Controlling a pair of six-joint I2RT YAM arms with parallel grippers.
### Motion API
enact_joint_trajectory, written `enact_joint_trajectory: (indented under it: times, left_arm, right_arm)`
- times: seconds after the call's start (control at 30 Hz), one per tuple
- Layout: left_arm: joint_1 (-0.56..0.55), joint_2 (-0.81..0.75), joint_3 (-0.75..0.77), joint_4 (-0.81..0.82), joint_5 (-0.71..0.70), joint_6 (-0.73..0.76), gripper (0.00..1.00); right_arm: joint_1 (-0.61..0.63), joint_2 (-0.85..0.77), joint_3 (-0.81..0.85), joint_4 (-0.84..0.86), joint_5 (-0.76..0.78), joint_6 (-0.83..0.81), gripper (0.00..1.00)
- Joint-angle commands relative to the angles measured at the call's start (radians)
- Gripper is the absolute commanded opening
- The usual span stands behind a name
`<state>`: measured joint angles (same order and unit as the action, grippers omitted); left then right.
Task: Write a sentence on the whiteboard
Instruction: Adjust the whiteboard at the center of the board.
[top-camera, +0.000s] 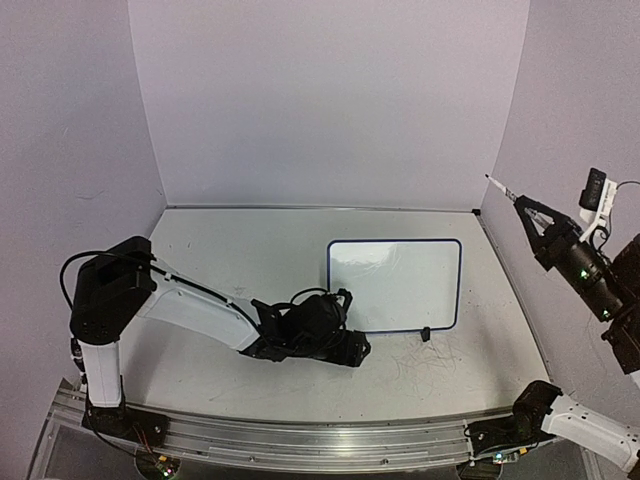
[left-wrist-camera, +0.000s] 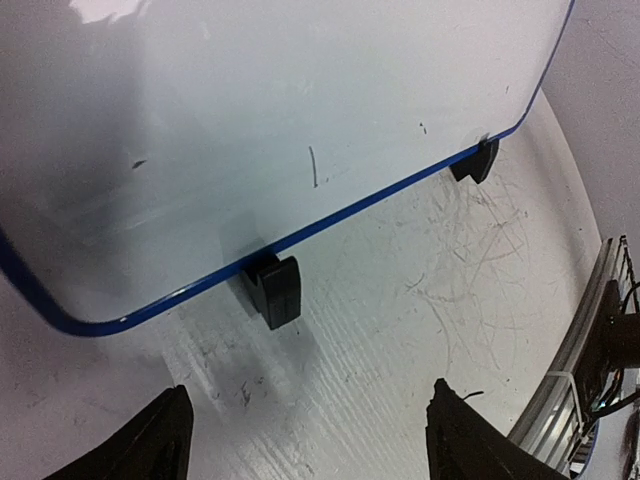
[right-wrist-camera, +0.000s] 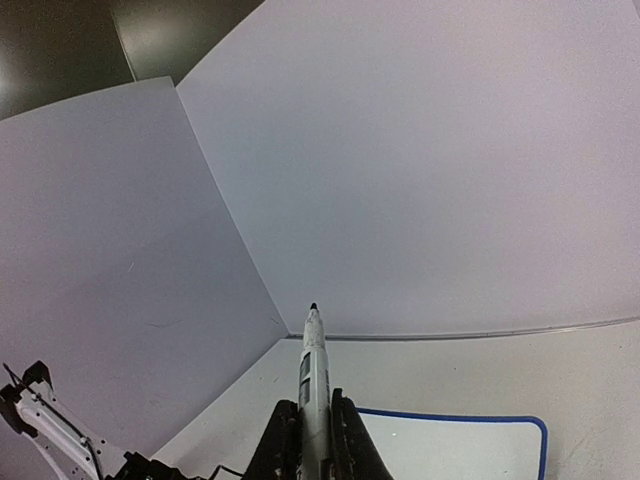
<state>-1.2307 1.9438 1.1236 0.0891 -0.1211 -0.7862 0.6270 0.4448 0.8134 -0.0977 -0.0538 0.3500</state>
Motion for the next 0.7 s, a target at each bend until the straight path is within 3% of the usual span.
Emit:
enact_joint_trajectory:
  times: [0.0, 0.37, 0.67]
  left_arm:
    - [0.003, 0.083, 0.109, 0.052, 0.034, 0.012, 0.82]
    - [0.003, 0.221, 0.251, 0.023, -0.010, 0.053, 0.81]
    - [-0.015, 0.300, 0.377, 0.022, 0.044, 0.075, 0.79]
  right_arm:
    - [0.002, -0.056, -0.003, 0.008, 0.071, 0.007, 0.00]
    - [0.001, -0.057, 0.033, -0.043, 0.096, -0.007, 0.00]
    - [0.001, -0.048, 0.019, -0.057, 0.101, -0.011, 0.00]
